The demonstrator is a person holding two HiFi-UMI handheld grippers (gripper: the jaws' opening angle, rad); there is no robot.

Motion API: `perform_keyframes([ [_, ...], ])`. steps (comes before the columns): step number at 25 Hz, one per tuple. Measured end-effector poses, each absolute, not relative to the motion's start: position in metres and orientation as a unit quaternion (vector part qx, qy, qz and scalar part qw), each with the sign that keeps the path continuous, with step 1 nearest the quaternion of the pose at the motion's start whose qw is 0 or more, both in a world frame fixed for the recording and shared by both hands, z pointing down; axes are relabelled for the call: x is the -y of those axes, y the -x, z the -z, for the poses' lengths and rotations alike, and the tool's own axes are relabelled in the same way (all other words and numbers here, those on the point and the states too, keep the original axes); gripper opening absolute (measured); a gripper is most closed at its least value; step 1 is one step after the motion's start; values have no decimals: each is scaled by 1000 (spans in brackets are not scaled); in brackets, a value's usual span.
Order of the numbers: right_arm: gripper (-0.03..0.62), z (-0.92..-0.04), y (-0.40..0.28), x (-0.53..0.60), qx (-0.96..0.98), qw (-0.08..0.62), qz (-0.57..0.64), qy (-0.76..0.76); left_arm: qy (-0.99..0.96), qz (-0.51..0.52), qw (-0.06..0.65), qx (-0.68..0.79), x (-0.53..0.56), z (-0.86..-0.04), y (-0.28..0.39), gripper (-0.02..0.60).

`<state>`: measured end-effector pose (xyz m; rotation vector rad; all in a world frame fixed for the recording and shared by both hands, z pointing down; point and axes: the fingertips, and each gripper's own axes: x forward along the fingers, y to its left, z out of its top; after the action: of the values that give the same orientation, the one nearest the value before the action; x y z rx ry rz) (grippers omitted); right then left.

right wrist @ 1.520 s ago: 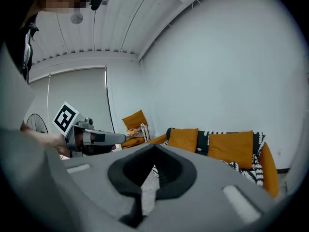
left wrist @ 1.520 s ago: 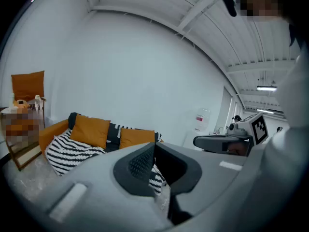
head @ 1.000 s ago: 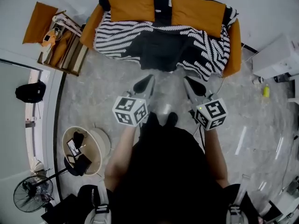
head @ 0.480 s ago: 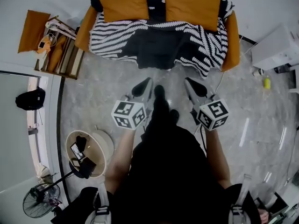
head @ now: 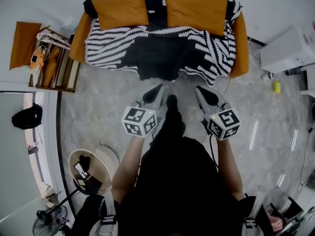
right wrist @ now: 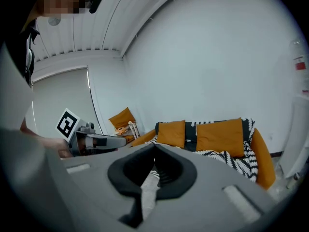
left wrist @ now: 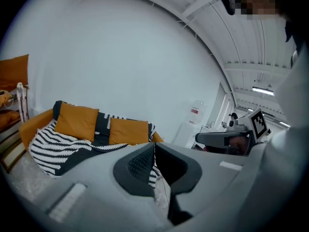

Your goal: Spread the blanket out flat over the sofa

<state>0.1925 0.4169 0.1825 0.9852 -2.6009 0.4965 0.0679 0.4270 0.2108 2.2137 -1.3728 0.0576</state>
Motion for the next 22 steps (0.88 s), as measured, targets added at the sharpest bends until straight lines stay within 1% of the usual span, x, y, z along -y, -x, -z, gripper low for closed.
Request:
perform_keyframes([
  [13,3,-207,-164,-301,891,213,-172,-362,-839,-30,241,486,-290,-225,-37,14],
  [22,3,-236,-194,-270,855,240,-198,-415,-867,-59,251,426,-247,-246,-72,14],
])
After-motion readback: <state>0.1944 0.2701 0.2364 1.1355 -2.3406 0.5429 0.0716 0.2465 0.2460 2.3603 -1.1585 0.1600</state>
